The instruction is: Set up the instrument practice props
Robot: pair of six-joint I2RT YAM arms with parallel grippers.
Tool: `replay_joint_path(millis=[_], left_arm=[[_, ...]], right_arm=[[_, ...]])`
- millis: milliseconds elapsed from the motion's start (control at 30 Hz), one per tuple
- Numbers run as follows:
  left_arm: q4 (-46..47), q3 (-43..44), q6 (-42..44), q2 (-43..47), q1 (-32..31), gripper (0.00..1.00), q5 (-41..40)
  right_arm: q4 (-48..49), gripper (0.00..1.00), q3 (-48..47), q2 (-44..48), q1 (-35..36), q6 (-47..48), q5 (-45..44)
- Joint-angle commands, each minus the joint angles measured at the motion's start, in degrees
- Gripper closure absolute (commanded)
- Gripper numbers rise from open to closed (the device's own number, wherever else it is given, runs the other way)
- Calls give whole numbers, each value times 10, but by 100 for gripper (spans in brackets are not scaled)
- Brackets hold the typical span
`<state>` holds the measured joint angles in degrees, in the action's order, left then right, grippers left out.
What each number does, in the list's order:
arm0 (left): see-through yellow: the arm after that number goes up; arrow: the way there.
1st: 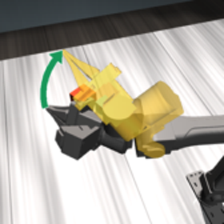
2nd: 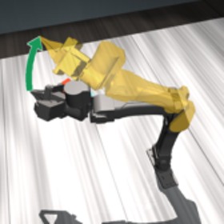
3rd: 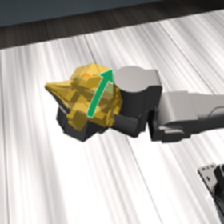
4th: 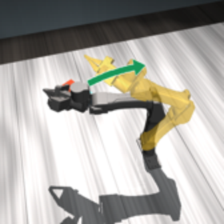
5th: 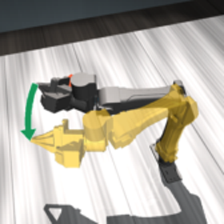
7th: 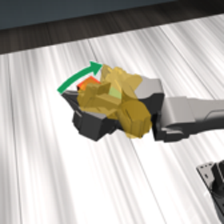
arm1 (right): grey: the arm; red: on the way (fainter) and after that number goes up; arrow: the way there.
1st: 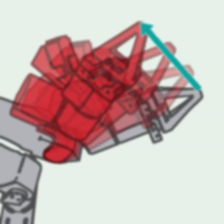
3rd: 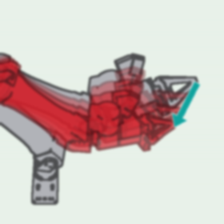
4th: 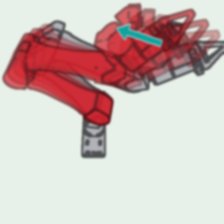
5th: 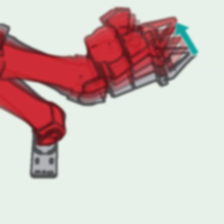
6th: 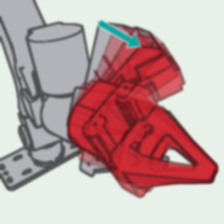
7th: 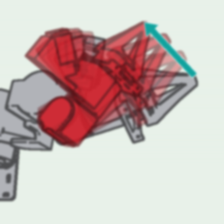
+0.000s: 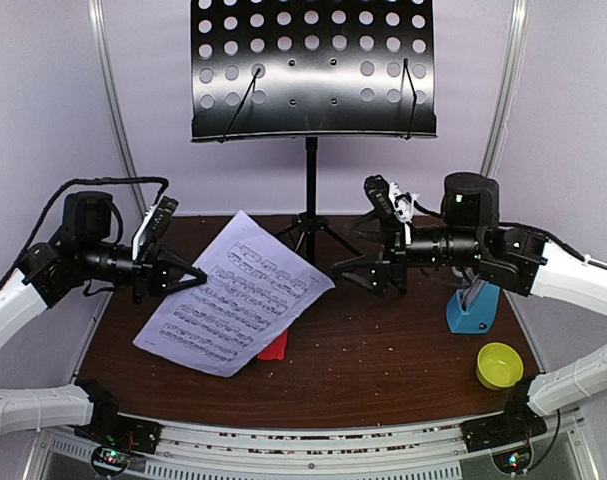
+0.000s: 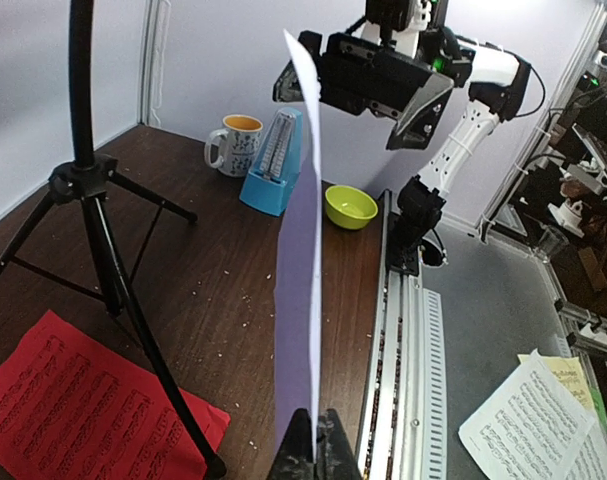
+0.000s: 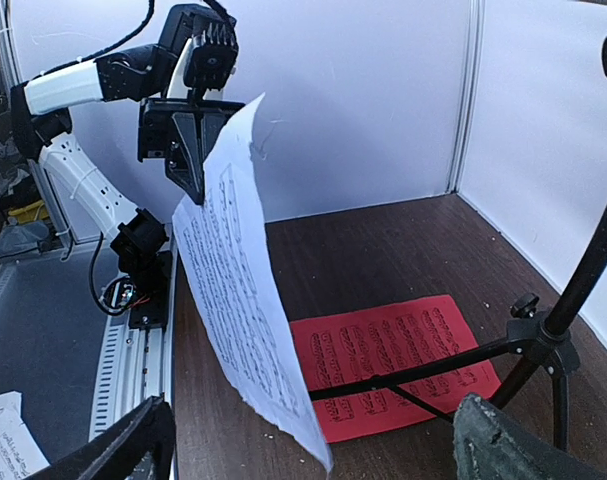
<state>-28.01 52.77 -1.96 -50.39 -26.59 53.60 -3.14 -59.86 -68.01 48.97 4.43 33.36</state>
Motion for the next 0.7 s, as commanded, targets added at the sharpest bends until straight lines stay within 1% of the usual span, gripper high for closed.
replay_joint_path(millis=[0, 133, 267, 400, 467, 533, 667], left_arm=[[-12, 48, 52, -35, -43, 100, -39], [-63, 97, 99, -89, -82, 100, -79], [-82, 129, 136, -123, -102, 100, -101], [-91, 149, 154, -143, -117, 100, -108], [-93, 154, 157, -152, -121, 100, -114], [-93, 160, 159, -164, -125, 100, -114], [-93, 171, 167, -184, -137, 100, -119]], right_arm=[[-104, 3, -70, -34, 29, 37, -37], [-135, 4, -114, -65, 53, 52, -60], [-139, 5, -132, -82, 67, 58, -77], [-151, 7, -143, -96, 72, 63, -73], [-150, 11, -148, -101, 76, 63, -66], [-147, 19, -157, -110, 82, 59, -65], [-165, 40, -197, -146, 92, 56, -60]])
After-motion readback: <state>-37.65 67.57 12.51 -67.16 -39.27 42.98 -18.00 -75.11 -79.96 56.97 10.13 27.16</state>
